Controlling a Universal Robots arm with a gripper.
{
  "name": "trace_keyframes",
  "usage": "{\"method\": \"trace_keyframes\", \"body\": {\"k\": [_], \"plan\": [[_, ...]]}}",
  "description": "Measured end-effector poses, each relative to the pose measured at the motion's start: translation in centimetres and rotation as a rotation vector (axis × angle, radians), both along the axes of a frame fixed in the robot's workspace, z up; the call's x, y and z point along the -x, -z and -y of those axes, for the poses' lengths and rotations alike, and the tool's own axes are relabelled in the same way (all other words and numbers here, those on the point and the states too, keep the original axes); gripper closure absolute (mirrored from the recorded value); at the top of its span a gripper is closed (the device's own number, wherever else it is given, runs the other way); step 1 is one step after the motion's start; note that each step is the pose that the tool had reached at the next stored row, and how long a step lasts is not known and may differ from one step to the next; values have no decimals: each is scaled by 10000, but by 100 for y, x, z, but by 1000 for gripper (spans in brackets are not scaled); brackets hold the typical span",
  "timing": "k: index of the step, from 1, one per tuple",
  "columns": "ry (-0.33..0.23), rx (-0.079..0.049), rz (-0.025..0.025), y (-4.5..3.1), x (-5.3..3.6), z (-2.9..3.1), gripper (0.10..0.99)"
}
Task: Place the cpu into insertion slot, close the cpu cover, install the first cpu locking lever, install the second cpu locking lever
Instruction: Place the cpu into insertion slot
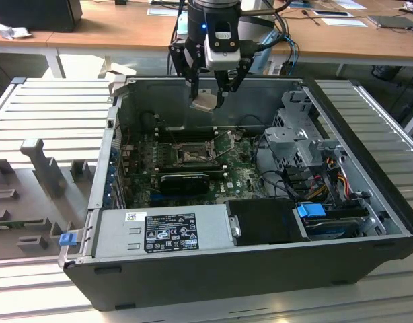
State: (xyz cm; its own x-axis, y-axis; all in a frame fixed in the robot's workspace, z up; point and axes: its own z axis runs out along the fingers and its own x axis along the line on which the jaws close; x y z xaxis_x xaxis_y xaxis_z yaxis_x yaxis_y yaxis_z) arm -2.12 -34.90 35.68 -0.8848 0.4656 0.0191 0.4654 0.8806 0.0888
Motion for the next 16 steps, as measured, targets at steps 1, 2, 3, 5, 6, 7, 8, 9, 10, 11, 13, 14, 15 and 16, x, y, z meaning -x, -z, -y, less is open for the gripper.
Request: {"method": "trace_keyframes", "body": {"k": [1, 2, 3, 5, 6, 7, 8, 9, 10, 11, 13, 14, 15, 16], "plan": [[20, 0, 0, 0, 0, 0, 557], [41, 0, 0, 0, 0, 0, 557], [70, 0, 0, 1, 0, 0, 557], [142, 0, 0, 1, 0, 0, 557], [162, 0, 0, 2, 0, 0, 557], [225, 0, 0, 3, 0, 0, 557], [279, 0, 0, 3, 0, 0, 557], [312, 0, 0, 3, 0, 0, 557], [347, 0, 0, 4, 0, 0, 557], [389, 0, 0, 4, 0, 0, 557], [504, 0, 0, 6, 0, 0, 557], [573, 0, 0, 7, 0, 0, 557], [625, 0, 0, 7, 0, 0, 557], [663, 0, 0, 7, 0, 0, 557]]}}
